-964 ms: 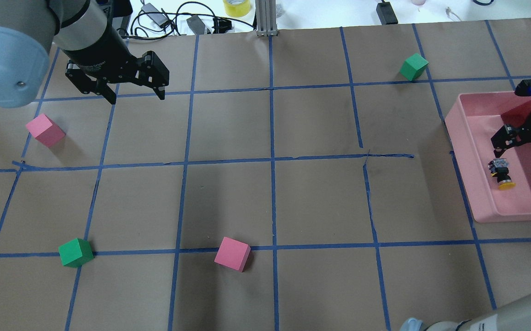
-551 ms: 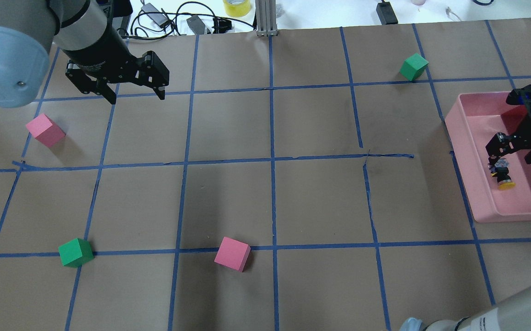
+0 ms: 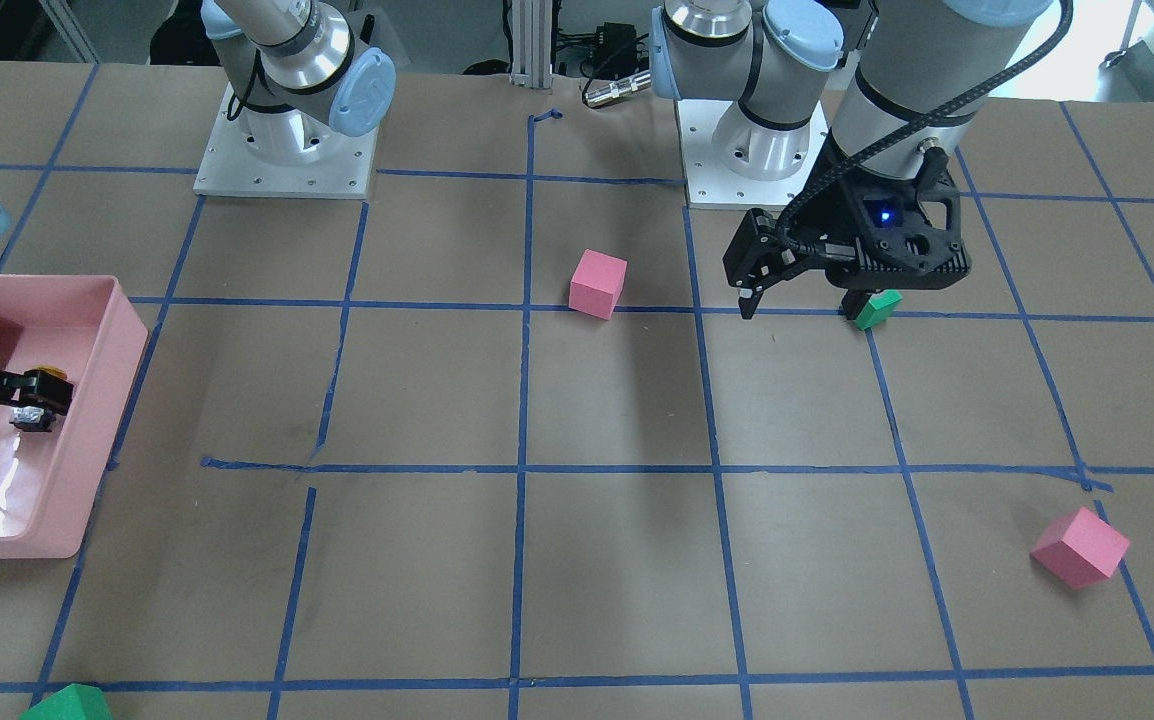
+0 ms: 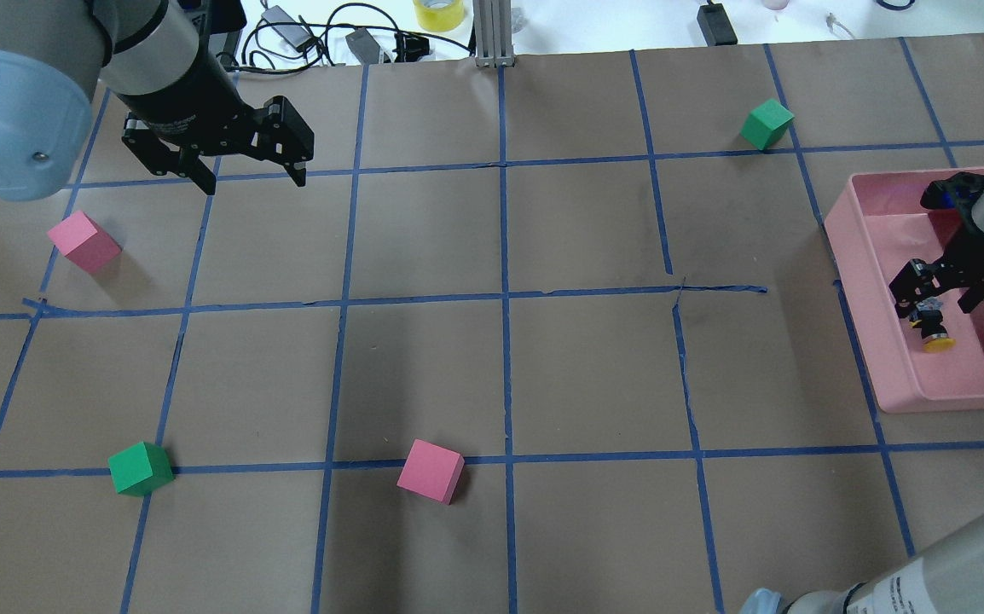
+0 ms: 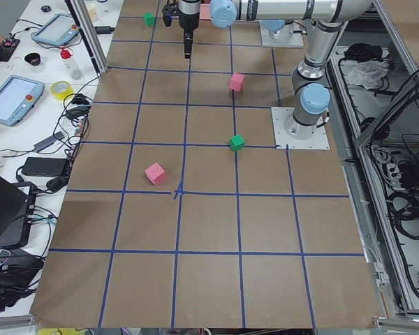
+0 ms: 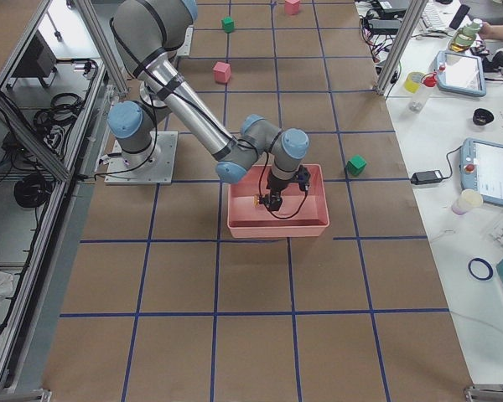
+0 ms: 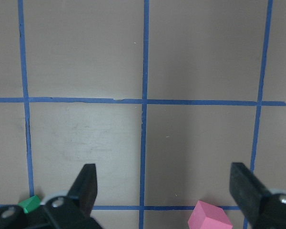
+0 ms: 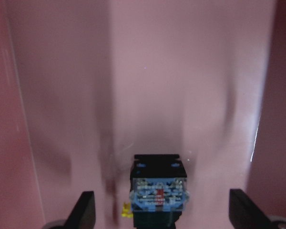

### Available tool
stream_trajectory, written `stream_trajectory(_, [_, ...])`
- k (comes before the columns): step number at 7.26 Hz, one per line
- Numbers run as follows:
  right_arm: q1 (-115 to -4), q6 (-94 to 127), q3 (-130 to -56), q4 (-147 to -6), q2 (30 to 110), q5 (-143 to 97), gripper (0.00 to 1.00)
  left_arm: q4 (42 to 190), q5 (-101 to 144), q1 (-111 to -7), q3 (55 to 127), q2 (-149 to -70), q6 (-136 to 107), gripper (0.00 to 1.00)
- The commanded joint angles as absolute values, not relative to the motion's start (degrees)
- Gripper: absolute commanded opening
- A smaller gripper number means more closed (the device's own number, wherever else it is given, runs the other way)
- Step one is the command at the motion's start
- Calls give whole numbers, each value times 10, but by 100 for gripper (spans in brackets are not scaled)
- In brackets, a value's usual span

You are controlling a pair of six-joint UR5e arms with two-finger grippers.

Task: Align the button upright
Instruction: 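Close the right gripper on the switch body and lift it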

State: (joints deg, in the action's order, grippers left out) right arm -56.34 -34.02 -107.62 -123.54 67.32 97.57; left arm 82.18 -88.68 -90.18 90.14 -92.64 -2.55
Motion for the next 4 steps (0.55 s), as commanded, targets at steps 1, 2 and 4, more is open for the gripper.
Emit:
stream_trajectory(1, [-563,-335,-1072,-1231,672,977,0,822,-887,-901,902,-926,-25,100])
stream_trajectory(2, [-563,-336,-1069,-1231,673,976,0,822,-887,-902,902,-926,-25,100])
stream_trajectory(4, [-563,-336,-1067,-1226,681,976,0,822,-887,-901,902,-926,-25,100])
